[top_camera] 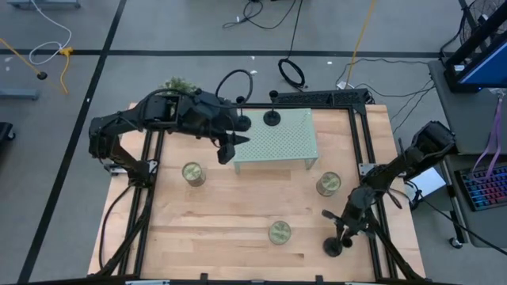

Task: Pick & Place candle stick holders
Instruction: Align the black candle holder with the black candle holders on the shelf

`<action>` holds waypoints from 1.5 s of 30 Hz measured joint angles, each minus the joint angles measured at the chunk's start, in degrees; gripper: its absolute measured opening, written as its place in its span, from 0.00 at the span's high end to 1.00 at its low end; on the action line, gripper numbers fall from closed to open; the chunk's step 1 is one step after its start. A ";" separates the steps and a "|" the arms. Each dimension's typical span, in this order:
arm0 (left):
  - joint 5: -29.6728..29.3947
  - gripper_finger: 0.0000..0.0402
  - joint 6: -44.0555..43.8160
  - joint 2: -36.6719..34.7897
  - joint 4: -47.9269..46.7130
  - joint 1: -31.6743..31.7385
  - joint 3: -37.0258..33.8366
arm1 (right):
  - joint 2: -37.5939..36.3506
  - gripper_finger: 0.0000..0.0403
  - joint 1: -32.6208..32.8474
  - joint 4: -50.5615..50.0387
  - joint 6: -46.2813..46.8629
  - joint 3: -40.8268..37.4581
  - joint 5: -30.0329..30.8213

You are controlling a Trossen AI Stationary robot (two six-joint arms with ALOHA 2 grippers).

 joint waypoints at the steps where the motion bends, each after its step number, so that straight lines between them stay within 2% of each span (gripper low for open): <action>1: 0.02 0.61 -0.79 -0.22 -1.23 0.00 -0.01 | -0.02 0.97 -0.16 0.59 -0.13 0.00 0.31; 4: 0.00 0.61 -2.93 -0.60 -5.09 -0.41 -0.06 | -0.05 0.98 -1.04 3.45 -0.70 0.01 4.93; 7: -0.09 0.61 -3.39 -1.52 -10.25 -1.08 -0.07 | -0.10 0.97 -3.06 5.71 2.67 0.05 9.98; 11: -3.88 0.61 -3.46 -2.75 -15.55 -2.27 0.02 | -0.03 0.98 -8.16 6.84 6.15 0.05 12.25; 15: -7.75 0.61 -4.04 -4.63 -18.34 -3.35 -0.04 | -0.70 0.98 -14.57 10.01 4.82 2.30 12.22; 18: -8.31 0.61 -4.43 -6.33 -18.54 -3.98 -0.09 | -2.10 0.97 -19.59 8.87 5.52 6.20 16.55; 23: -8.46 0.61 -4.25 -7.80 -18.91 -5.03 -0.09 | -5.60 0.97 -26.81 -0.40 9.41 13.47 22.78; 28: -8.61 0.61 -3.36 -8.16 -18.80 -6.29 -0.06 | -10.26 0.97 -31.72 -13.72 7.54 22.59 27.63; 32: -8.54 0.61 -1.93 -8.24 -18.78 -6.48 -0.06 | -12.59 0.97 -35.95 -30.62 5.21 31.28 38.34; 35: -9.11 0.61 -1.08 -8.18 -18.78 -6.40 -0.06 | -12.97 0.97 -40.69 -40.12 5.21 36.53 43.39; 38: -10.60 0.61 -0.78 -8.18 -18.76 -6.47 -0.06 | -12.95 0.97 -46.92 -43.66 7.15 38.99 43.51; 45: -12.10 0.61 -1.04 -8.18 -18.77 -6.79 -0.06 | -11.60 0.97 -62.55 -47.00 11.51 39.18 43.27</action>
